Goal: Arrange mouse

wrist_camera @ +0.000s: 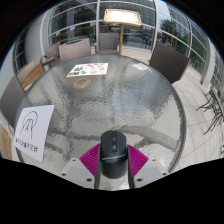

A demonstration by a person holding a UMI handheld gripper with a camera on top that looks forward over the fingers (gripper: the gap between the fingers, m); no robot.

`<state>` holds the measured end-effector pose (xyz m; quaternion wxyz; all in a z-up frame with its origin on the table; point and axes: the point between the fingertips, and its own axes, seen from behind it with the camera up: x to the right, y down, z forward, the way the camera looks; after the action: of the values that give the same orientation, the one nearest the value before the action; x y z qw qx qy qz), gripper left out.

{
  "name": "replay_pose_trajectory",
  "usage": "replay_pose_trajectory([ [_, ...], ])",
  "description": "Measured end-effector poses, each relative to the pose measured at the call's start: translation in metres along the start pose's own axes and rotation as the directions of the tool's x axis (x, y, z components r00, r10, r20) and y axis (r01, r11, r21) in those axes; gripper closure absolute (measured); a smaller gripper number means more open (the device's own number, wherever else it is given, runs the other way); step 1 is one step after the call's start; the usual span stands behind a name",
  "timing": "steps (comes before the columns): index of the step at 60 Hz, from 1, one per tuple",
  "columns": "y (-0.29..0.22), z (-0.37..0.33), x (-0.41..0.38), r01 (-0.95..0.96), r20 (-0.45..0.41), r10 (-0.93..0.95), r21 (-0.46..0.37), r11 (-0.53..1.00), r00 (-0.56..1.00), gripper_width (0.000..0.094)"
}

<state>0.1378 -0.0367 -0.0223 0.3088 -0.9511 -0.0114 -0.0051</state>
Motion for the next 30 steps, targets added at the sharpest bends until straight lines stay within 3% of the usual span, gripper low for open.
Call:
replay_pose_trajectory([
  [5, 0.002, 0.0, 0.002, -0.016, -0.012, 0.016, -0.034, 0.999, 1.0, 0.0639],
  [10, -0.01, -0.014, 0.007, -0.029, -0.077, 0.026, -0.037, 0.999, 0.997, 0.064],
  [18, -0.099, -0.074, -0.014, -0.079, -0.118, 0.092, 0.111, 0.991, 0.989, 0.064],
  [30, -0.242, -0.173, -0.121, -0.036, -0.087, 0.071, 0.358, 0.933, 0.994, 0.0639],
])
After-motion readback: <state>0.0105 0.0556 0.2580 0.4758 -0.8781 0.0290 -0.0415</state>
